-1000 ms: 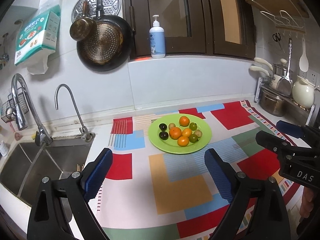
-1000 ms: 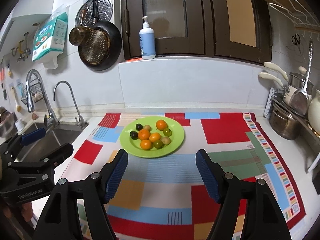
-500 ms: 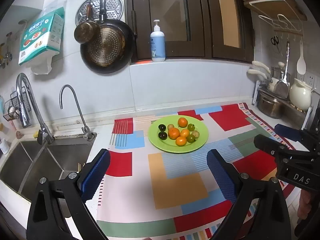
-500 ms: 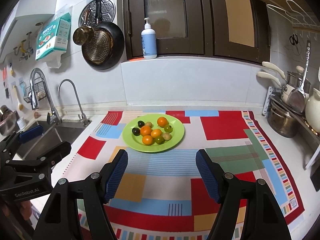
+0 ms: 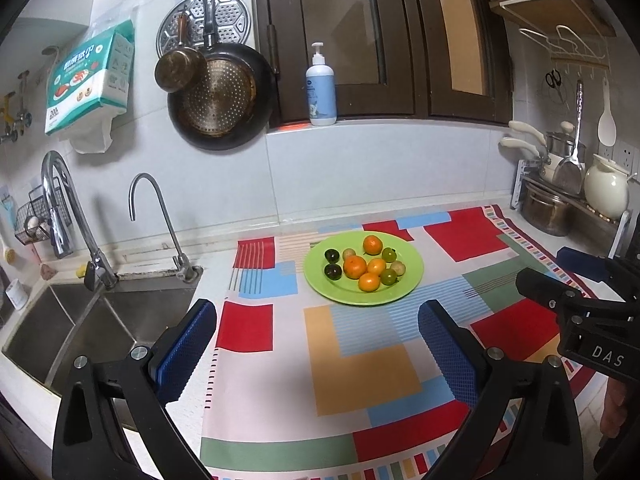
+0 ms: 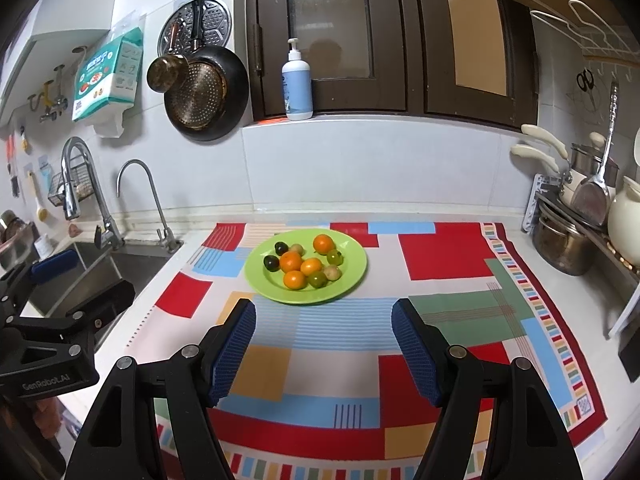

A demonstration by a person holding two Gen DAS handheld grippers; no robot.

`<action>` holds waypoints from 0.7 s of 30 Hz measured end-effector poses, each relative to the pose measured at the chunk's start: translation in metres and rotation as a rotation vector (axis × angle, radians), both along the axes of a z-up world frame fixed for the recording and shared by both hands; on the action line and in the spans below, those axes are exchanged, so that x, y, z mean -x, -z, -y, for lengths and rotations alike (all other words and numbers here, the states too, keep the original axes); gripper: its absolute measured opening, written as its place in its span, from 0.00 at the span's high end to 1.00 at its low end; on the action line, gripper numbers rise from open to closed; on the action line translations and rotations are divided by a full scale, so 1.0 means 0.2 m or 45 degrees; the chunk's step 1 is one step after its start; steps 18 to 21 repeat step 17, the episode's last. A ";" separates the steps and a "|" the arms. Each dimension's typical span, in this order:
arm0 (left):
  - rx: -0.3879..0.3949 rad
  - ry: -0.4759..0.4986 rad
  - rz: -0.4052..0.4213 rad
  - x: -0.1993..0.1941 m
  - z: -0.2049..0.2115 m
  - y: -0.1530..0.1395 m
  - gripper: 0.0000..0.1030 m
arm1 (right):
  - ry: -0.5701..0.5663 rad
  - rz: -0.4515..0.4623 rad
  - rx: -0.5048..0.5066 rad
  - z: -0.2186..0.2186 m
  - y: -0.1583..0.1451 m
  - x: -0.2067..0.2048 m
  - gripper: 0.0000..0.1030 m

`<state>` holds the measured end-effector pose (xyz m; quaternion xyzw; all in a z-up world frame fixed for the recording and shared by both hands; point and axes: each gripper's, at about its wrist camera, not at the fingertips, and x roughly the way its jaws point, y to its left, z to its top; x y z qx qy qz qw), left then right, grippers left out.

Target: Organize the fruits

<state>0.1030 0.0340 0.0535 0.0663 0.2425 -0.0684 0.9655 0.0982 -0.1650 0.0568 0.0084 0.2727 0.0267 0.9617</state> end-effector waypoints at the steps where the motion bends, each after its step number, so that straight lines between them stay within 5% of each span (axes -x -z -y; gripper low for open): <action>1: -0.001 0.000 0.002 0.00 0.00 0.00 0.00 | 0.001 0.001 -0.001 0.00 0.00 0.00 0.31; 21: 0.007 -0.027 0.004 0.00 -0.02 0.00 0.00 | -0.009 -0.002 0.001 0.00 0.00 -0.01 0.31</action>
